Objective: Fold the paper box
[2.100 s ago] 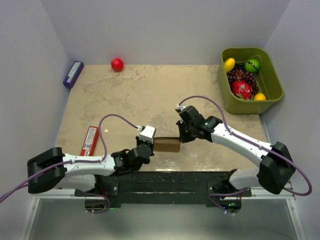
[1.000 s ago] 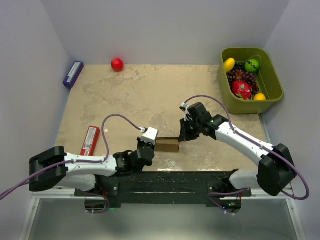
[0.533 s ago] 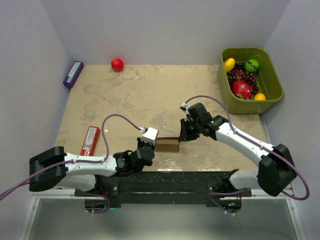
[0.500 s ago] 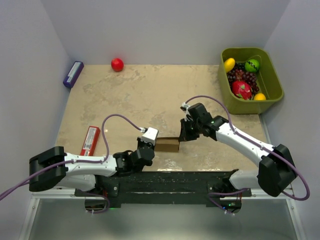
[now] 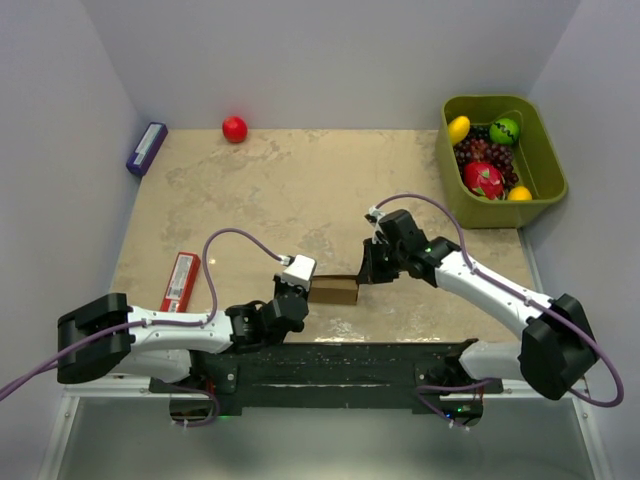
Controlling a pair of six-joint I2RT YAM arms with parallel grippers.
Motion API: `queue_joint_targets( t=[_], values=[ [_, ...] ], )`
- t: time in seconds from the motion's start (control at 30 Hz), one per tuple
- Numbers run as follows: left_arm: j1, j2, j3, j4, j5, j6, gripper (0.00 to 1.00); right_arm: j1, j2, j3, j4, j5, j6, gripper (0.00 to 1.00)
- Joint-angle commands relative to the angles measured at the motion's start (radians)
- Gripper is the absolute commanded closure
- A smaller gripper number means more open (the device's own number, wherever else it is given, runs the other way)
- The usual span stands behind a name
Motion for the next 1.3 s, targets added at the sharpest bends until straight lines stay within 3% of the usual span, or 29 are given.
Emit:
queue_joint_targets(
  t=[0.0,0.33,0.67,0.9,1.0,1.07,1.13,1.27],
  values=[
    [-0.016,0.012,-0.032,-0.078,0.071,-0.017,1.0,0.006,-0.022,-0.027,0.068,-0.044,0.03,1.0],
    [-0.016,0.02,-0.005,-0.101,0.075,-0.038,1.0,0.021,-0.014,-0.026,-0.024,0.108,-0.013,1.0],
    [-0.016,0.048,0.001,-0.094,0.087,-0.052,1.0,0.136,0.044,0.017,-0.11,0.263,-0.011,1.0],
    [-0.016,0.058,-0.017,-0.103,0.066,-0.047,1.0,0.141,0.006,0.043,-0.113,0.236,0.038,1.0],
    [-0.016,0.069,-0.017,-0.11,0.061,-0.046,1.0,0.141,-0.02,0.066,-0.109,0.233,0.07,0.75],
    [-0.016,0.074,-0.015,-0.11,0.061,-0.047,1.0,0.141,-0.052,0.076,-0.102,0.233,0.09,0.68],
    [-0.017,0.077,-0.019,-0.11,0.064,-0.053,1.0,0.139,-0.08,0.076,-0.089,0.233,0.121,0.68],
    [-0.017,0.077,-0.017,-0.109,0.064,-0.055,1.0,0.133,-0.16,0.053,-0.073,0.243,0.185,0.49]
  ],
)
